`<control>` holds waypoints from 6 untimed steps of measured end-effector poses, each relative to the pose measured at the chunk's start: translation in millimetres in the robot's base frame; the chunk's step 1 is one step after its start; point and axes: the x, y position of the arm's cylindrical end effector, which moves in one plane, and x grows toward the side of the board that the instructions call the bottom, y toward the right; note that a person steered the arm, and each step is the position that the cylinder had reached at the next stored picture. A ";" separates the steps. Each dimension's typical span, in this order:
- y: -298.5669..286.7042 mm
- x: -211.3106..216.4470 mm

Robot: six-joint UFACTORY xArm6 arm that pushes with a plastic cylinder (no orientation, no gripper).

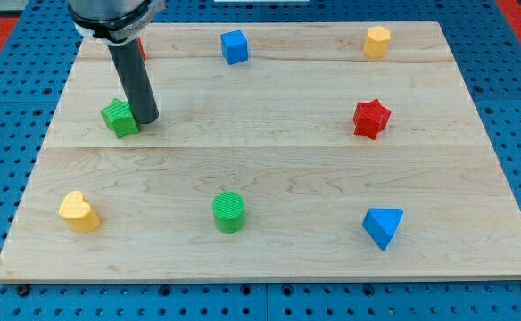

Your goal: Push the red star towards the left

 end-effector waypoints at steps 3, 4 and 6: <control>93.7 0.7; 162.9 15.5; 288.5 65.6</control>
